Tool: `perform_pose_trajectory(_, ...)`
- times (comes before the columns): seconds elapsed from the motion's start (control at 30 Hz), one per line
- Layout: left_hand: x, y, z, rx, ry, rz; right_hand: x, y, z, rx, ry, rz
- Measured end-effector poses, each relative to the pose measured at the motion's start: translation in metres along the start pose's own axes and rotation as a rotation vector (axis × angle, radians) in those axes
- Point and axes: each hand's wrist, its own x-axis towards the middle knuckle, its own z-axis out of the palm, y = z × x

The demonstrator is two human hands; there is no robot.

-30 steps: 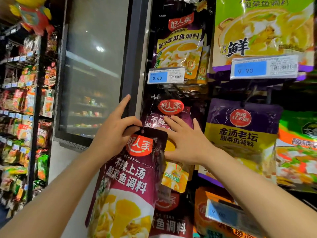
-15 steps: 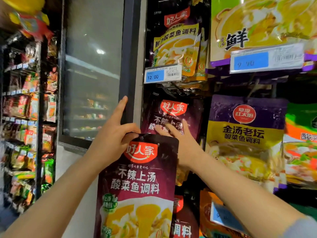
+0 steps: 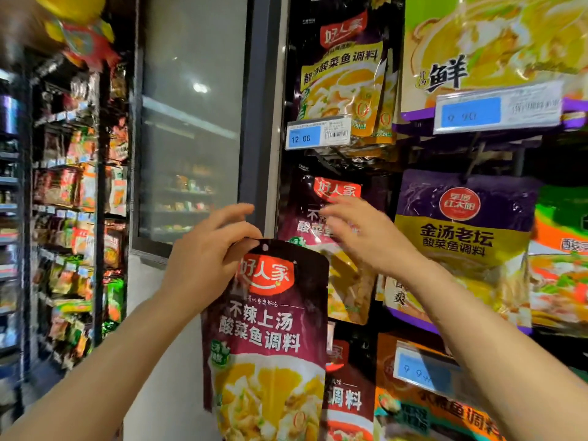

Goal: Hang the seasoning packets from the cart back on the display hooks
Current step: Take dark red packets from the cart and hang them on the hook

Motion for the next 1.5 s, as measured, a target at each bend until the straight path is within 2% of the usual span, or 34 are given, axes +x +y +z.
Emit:
perform_pose_trajectory(0.07,0.007,0.008,-0.006,-0.007,0.014,-0.009,-0.019,-0.03,-0.021,0.404,0.121,0.04)
perform_pose_trajectory(0.1,0.011,0.014,-0.009,-0.011,0.022,-0.009,-0.031,-0.046,-0.028,0.475,0.125,0.034)
perform_pose_trajectory(0.17,0.019,0.023,-0.013,-0.015,0.059,-0.022,-0.049,-0.069,-0.032,0.439,0.145,-0.01)
perform_pose_trajectory(0.27,0.033,0.033,-0.016,-0.02,0.12,-0.026,-0.058,-0.092,-0.032,0.384,0.321,-0.02)
perform_pose_trajectory(0.33,0.043,0.038,-0.015,-0.012,0.146,0.0,-0.056,-0.101,-0.033,0.392,0.377,-0.023)
perform_pose_trajectory(0.47,0.071,0.044,-0.009,-0.035,0.22,0.025,-0.034,-0.095,-0.041,0.168,0.474,-0.1)
perform_pose_trajectory(0.63,0.106,0.044,0.02,-0.01,0.252,-0.007,0.014,-0.054,-0.045,0.317,0.657,0.111)
perform_pose_trajectory(0.73,0.096,0.043,0.041,0.034,0.334,-0.147,0.029,-0.034,-0.036,0.364,0.69,0.199)
perform_pose_trajectory(0.8,0.077,0.048,0.054,0.043,0.302,-0.174,0.034,-0.023,-0.028,0.403,0.705,0.258)
perform_pose_trajectory(0.97,0.04,0.063,0.078,-0.041,0.003,-0.197,0.045,-0.012,-0.018,0.446,0.761,0.306)
perform_pose_trajectory(1.03,0.036,0.06,0.083,-0.02,-0.054,-0.224,0.05,-0.012,-0.019,0.485,0.799,0.316)
perform_pose_trajectory(1.27,0.043,0.052,0.098,0.087,-0.072,-0.266,0.059,-0.006,-0.018,0.468,0.786,0.345)
perform_pose_trajectory(1.4,0.045,0.051,0.101,0.008,-0.03,-0.322,0.053,-0.004,-0.024,0.5,0.778,0.293)
perform_pose_trajectory(1.5,0.048,0.053,0.098,-0.034,-0.046,-0.344,0.053,-0.002,-0.026,0.621,0.741,0.332)
